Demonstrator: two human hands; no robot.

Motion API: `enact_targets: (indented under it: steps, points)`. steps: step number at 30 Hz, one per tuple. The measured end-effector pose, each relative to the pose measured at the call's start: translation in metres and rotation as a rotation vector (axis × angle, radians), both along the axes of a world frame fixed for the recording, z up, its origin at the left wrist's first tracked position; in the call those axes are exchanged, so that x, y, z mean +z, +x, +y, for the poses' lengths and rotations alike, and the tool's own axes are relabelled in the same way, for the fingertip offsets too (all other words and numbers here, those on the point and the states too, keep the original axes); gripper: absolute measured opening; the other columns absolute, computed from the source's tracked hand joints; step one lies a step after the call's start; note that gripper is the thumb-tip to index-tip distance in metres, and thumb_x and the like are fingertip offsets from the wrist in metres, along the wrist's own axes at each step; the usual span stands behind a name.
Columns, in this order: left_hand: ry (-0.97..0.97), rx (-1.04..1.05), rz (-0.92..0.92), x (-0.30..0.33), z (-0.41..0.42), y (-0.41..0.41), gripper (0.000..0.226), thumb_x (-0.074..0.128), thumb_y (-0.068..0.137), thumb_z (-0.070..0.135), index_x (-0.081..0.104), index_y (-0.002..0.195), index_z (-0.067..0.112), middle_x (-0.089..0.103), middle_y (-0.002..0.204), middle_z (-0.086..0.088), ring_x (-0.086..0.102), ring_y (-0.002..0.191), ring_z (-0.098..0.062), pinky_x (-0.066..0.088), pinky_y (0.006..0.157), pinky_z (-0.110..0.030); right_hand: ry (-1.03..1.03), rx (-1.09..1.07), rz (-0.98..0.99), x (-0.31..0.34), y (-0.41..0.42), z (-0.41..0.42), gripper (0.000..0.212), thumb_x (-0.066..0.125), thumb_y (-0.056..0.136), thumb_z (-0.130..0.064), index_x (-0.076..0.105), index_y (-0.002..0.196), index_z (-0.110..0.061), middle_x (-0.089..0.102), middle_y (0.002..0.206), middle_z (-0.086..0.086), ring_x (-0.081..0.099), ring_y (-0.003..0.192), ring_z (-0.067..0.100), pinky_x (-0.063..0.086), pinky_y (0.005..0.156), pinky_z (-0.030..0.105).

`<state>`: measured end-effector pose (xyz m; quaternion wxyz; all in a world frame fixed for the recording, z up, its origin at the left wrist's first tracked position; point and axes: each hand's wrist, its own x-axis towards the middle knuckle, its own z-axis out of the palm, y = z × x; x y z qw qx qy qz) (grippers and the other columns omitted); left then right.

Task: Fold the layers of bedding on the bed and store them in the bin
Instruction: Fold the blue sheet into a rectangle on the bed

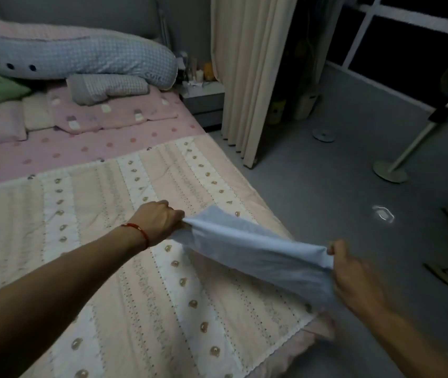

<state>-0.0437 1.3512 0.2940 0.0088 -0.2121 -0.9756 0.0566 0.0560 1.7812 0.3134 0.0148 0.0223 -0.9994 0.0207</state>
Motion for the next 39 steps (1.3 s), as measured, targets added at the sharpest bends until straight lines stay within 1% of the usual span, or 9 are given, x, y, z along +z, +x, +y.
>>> enact_targets:
  steps: [5,9,12,16,22,25,29,33,39]
  points:
    - [0.134,0.085,-0.003,0.096,-0.063,0.071,0.098,0.003,0.076,0.087,0.07,0.091,0.017,0.051,0.079,-0.006,0.05,0.068,-0.027,0.036,0.062,-0.033,0.104,0.175,-0.021,0.092,-0.037,-0.026,0.049,0.061,0.09,-0.019,0.045,0.136,-0.024,0.069,0.117,0.008,0.067,0.103,0.035,0.041,0.071,0.036]
    - [0.16,0.244,-0.053,0.153,-0.123,0.12,0.084,0.018,0.073,0.095,0.062,0.08,0.024,0.067,0.081,-0.002,0.057,0.072,-0.022,0.043,0.067,-0.033,0.175,0.354,-0.119,0.153,-0.062,-0.069,0.019,0.061,0.087,-0.017,0.051,0.095,-0.031,0.068,0.107,0.004,0.063,0.098,0.031,0.049,0.074,0.04]
    - [0.283,0.265,-0.122,0.185,-0.173,0.158,0.082,0.033,0.065,0.102,0.054,0.069,0.023,0.06,0.065,0.004,0.055,0.061,-0.016,0.048,0.063,-0.04,0.096,0.508,-0.168,0.192,-0.079,-0.102,0.021,0.062,0.092,-0.022,0.051,0.078,-0.031,0.065,0.085,-0.008,0.062,0.084,0.021,0.052,0.076,0.046]
    - [0.327,0.351,-0.455,0.212,-0.212,0.202,0.052,0.082,0.058,0.075,0.075,0.08,0.028,0.074,0.073,0.015,0.069,0.066,-0.002,0.057,0.064,-0.026,-0.105,0.706,-0.366,0.241,-0.088,-0.138,0.01,0.071,0.095,-0.025,0.072,0.086,-0.029,0.072,0.085,-0.014,0.068,0.084,0.009,0.055,0.08,0.037]
    - [0.403,0.598,-0.817,0.215,-0.241,0.224,0.04,0.088,0.07,0.046,0.079,0.097,0.019,0.079,0.091,0.004,0.076,0.086,-0.014,0.06,0.079,-0.03,-0.124,0.665,-0.545,0.251,-0.122,-0.175,0.005,0.074,0.092,-0.034,0.079,0.093,-0.035,0.076,0.093,-0.021,0.071,0.089,-0.001,0.054,0.081,0.026]
    - [0.415,0.767,-0.696,0.198,-0.245,0.207,0.028,0.08,0.082,0.041,0.073,0.099,0.02,0.075,0.1,-0.002,0.074,0.088,-0.02,0.063,0.075,-0.041,-0.097,0.638,-0.505,0.223,-0.148,-0.197,0.026,0.074,0.092,-0.022,0.067,0.072,-0.036,0.069,0.067,-0.023,0.063,0.068,-0.007,0.045,0.062,0.01]
    - [0.321,0.986,-0.515,0.175,-0.237,0.167,0.021,0.064,0.096,0.025,0.064,0.115,0.016,0.058,0.119,-0.015,0.066,0.092,-0.039,0.062,0.054,-0.049,-0.014,0.658,-0.43,0.173,-0.195,-0.221,0.013,0.072,0.093,-0.018,0.067,0.086,-0.028,0.072,0.094,0.001,0.065,0.088,0.02,0.044,0.074,0.029]
    - [0.316,1.053,-0.21,0.18,-0.229,0.125,0.029,0.055,0.098,0.013,0.063,0.126,0.018,0.056,0.127,-0.024,0.065,0.085,-0.045,0.061,0.052,-0.048,-0.186,0.551,-0.258,0.147,-0.236,-0.231,0.017,0.062,0.097,-0.014,0.077,0.104,-0.008,0.074,0.108,0.018,0.065,0.096,0.034,0.04,0.076,0.031]
    - [0.217,0.973,0.299,0.2,-0.242,0.095,0.034,0.051,0.083,0.002,0.069,0.105,0.02,0.07,0.09,-0.024,0.069,0.077,-0.041,0.059,0.072,-0.05,-0.482,0.385,-0.057,0.165,-0.279,-0.25,0.036,0.045,0.096,0.0,0.074,0.111,-0.014,0.068,0.115,0.024,0.058,0.106,0.042,0.038,0.078,0.038]
